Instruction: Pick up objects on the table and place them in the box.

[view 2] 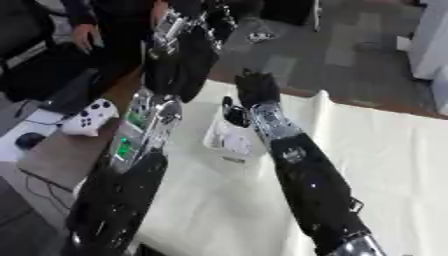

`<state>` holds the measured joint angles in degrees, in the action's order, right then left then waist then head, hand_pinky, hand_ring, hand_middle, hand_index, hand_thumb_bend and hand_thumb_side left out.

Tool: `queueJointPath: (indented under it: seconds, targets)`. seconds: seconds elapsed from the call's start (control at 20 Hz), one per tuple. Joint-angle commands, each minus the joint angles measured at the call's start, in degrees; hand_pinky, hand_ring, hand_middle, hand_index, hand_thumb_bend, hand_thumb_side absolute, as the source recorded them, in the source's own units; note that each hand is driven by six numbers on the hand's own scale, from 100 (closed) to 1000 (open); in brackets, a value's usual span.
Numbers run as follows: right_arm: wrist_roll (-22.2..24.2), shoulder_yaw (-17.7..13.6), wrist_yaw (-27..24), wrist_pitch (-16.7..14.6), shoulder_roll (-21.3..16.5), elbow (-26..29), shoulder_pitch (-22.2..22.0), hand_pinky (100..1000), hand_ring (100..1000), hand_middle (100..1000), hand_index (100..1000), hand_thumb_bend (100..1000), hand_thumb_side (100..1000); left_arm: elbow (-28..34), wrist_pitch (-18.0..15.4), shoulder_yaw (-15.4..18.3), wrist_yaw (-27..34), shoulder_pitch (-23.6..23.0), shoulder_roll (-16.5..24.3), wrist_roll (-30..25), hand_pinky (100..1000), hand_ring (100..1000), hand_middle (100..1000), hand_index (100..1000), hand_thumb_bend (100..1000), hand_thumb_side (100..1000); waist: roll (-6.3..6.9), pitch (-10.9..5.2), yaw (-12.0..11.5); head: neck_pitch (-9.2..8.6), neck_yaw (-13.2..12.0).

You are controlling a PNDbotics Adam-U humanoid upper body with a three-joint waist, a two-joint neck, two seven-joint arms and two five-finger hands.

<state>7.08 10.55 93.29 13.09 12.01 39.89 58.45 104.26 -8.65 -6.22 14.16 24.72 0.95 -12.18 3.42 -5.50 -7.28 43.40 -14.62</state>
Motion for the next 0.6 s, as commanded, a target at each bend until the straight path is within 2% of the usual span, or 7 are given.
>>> queueJointPath:
  seconds: [0.05,0.1,0.15,0.2,0.25,0.4,0.6]
  targets:
    - [-4.1,-0.4,-1.4,2.4,-2.6,4.6,-0.5,307,618,784,815,172,729,0.7,0.0,0.2,-0.4,0.9,0.1,0.0,988,805,852,951,106,836,0.02,-0.38,0.2,-2.74,-0.3]
    - [-5.7,-0.5,-1.7,3.6,-3.4,6.3,-1.1,108,526,720,769,141,701,0.7,0.0,0.2,-0.4,0.9,0.1,0.0,988,805,852,950,106,836,0.00,-0.46,0.3,-3.34,-0.2]
    - [-7.2,-0.6,-1.9,4.7,-3.9,7.8,-1.6,100,508,704,761,135,694,0.7,0.0,0.2,-0.4,0.9,0.1,-0.1,988,805,852,950,106,836,-0.02,-0.50,0.3,-3.69,-0.1]
    - [-9.2,-0.8,-2.0,6.0,-4.6,10.1,-2.3,100,362,550,671,113,639,0.7,-0.1,0.3,-0.4,0.9,0.1,-0.1,987,805,852,947,106,836,-0.02,-0.53,0.3,-4.08,0.2]
    - [-11.1,-0.9,-1.9,7.2,-5.2,12.6,-3.2,100,285,460,576,100,605,0.7,-0.1,0.3,-0.4,1.0,0.1,-0.1,988,805,852,945,106,836,-0.02,-0.52,0.3,-4.35,0.5]
    - [-17.7,-1.4,-0.6,11.0,-6.7,22.5,-7.4,100,145,280,443,100,588,0.7,-0.1,0.3,-0.5,1.0,0.1,-0.1,986,805,851,942,104,836,-0.02,-0.38,0.5,-5.03,1.5]
    - [-24.1,-2.5,0.3,13.2,-8.8,37.3,-15.9,100,100,116,348,100,605,0.8,-0.4,0.3,-0.2,1.2,0.3,-0.6,964,790,837,921,102,829,0.02,0.03,0.9,-5.21,2.2]
